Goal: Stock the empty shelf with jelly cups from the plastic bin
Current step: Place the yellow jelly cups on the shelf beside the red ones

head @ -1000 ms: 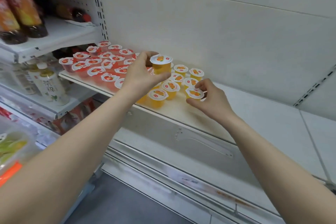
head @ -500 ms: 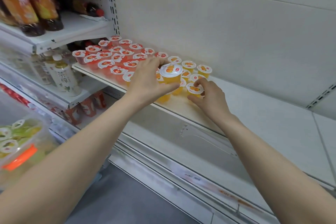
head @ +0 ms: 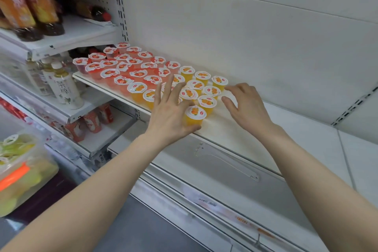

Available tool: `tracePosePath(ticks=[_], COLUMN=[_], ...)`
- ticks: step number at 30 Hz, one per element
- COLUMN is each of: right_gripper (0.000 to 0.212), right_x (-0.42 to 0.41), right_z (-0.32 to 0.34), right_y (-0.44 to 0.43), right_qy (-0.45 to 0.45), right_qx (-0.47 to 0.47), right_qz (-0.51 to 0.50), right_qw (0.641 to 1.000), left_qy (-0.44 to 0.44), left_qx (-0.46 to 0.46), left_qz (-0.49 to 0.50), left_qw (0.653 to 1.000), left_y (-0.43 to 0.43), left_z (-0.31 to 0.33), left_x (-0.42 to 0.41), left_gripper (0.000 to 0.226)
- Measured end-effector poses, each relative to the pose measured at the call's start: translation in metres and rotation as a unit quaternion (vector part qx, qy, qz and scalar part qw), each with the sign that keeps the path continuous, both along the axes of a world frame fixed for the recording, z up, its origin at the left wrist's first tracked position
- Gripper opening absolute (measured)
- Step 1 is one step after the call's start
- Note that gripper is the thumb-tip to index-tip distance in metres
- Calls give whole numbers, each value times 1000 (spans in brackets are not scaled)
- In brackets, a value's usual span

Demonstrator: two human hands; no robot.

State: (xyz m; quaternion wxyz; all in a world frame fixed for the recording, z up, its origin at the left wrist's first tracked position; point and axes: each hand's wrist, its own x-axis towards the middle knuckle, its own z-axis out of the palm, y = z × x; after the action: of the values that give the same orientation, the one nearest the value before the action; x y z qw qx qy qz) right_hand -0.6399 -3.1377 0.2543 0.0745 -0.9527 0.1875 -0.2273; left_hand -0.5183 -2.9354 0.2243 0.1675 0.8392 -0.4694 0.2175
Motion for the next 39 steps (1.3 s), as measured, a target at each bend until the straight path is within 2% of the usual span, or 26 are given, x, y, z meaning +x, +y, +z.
tracePosePath(ticks=[6,12,15,19,26,33,39], right_gripper=[40,40,40,47,53,49,55], right_x=[5,15,25,45,95,172,240], right_z=[4,15,23,34,40,27,2], right_y=[-3,1,7,27,100,204,311], right_qy=[-16,-26,-21,-6,-10,-28,-10], right_qx=[-5,-28,-66,-124,-161,-181,-162], right_qz=[2,21,33,58,127,216,286], right_qw=[1000,999,997,991,979,959,944], left_qy=[8,24,23,-28,-75,-63,-54], left_qx=[-10,5,-36,-58,-25,16,27], left_qz=[35,21,13,33,83,141,196], left_qw=[999,999,999,997,993,988,979], left_y=[-7,-4,5,30,115,234,352], left_z=[-13,-8,5,26,46,37,18], left_x=[0,2,7,30,93,148,188], left_gripper=[63,72,60,49,49,53,50])
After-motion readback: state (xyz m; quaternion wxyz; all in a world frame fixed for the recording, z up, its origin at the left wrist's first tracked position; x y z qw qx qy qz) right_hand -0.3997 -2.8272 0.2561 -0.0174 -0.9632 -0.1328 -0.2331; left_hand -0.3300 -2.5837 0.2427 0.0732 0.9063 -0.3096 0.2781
